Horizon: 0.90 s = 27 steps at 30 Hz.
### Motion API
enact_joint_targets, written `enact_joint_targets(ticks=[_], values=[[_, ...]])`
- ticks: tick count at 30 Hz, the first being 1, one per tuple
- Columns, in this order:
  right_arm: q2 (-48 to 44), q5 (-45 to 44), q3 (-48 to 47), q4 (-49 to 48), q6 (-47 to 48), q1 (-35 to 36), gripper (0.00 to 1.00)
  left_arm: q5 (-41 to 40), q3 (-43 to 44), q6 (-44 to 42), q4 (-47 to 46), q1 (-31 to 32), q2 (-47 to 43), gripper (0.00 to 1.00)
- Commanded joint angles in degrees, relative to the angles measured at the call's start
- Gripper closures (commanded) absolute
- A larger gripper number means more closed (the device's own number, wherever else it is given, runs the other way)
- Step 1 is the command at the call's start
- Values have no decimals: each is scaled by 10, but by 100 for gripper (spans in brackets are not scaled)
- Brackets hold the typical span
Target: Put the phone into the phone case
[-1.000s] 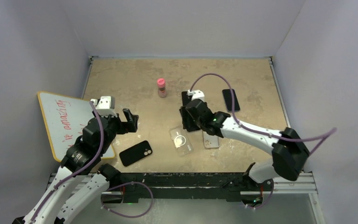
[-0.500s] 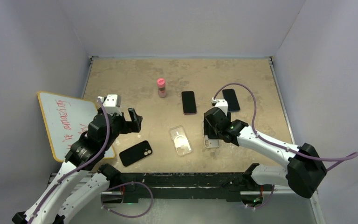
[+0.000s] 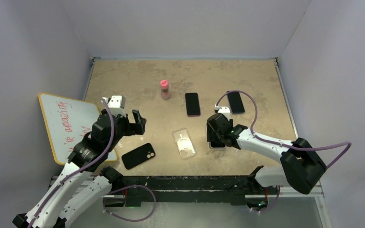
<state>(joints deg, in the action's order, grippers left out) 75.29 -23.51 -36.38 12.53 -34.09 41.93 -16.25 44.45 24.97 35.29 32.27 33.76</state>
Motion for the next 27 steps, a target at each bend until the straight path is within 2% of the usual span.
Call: enact_joint_targets(ticks=[1, 6, 10, 16, 23, 27], values=[[-9, 14, 10, -31, -17, -1, 68, 8, 10, 8, -21, -1, 7, 3], [-28, 8, 14, -35, -10, -1, 65, 11, 10, 8, -22, -1, 9, 3], [-33, 17, 15, -33, -4, -1, 52, 10, 9, 8, -22, -1, 9, 3], [-46, 23, 15, -28, 0, -1, 39, 11, 9, 9, -21, -1, 9, 3], [-56, 21, 5, 11, -9, -1, 26, 12, 9, 10, -22, -1, 10, 4], [-72, 21, 4, 16, -6, -1, 22, 14, 9, 10, -22, -1, 15, 4]])
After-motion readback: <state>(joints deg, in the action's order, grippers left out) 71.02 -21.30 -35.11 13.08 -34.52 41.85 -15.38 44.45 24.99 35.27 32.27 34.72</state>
